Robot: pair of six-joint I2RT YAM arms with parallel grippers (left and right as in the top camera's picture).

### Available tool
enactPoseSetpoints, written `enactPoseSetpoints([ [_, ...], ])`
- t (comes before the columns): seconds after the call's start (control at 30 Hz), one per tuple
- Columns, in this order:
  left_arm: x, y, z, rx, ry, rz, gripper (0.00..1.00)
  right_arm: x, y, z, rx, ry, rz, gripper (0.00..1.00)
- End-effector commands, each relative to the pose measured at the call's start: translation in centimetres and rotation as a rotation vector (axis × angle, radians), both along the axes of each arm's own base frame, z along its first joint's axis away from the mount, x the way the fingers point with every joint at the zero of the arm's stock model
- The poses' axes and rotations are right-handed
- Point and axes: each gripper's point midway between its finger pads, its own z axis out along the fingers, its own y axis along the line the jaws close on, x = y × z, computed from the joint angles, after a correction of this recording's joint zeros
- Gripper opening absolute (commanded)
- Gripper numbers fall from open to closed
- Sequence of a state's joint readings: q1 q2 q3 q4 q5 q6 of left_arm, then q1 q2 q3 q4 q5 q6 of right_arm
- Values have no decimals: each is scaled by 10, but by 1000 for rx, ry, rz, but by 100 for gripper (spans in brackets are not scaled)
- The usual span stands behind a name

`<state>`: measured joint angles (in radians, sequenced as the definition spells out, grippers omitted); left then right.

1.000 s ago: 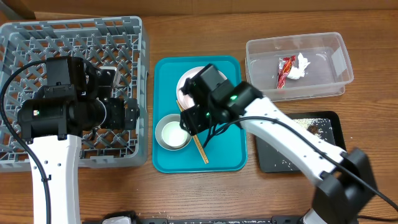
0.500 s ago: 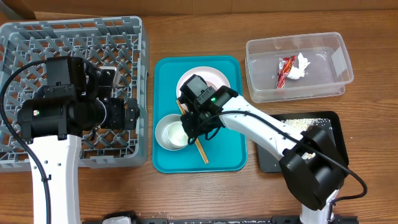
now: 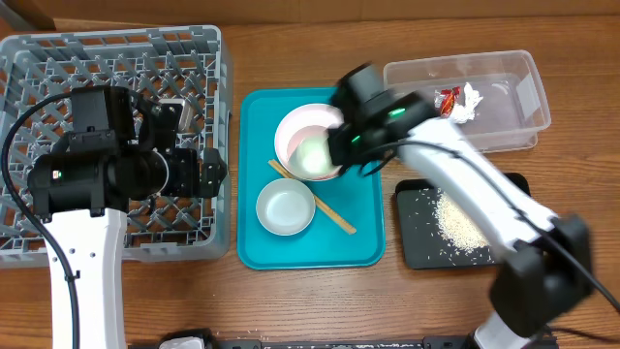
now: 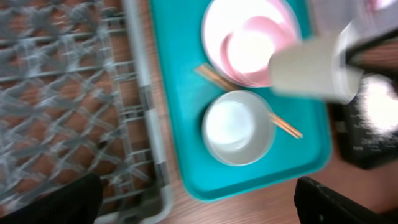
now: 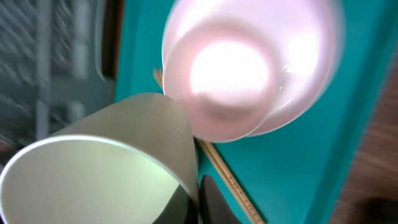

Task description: Sort waste into correct bins and load items into the dishwasher

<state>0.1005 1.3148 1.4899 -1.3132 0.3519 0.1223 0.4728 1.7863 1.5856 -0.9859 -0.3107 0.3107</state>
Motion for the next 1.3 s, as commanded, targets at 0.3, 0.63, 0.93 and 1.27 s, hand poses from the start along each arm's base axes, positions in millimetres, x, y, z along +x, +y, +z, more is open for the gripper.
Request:
enactPoseSetpoints([
  [0.3, 20, -144, 41, -547, -141, -548, 100, -5, -25, 91, 587, 113, 81, 4],
  [0.63, 13, -205, 75, -665, -329, -829, 100, -36, -7, 147, 914, 186, 282, 4],
  [0.93, 13, -209, 83, -684, -372, -865, 100, -45, -6, 165, 1008, 204, 347, 4],
  [1.27, 41, -189, 59, -524, -344, -703, 100, -40, -7, 155, 957, 195, 310, 4],
])
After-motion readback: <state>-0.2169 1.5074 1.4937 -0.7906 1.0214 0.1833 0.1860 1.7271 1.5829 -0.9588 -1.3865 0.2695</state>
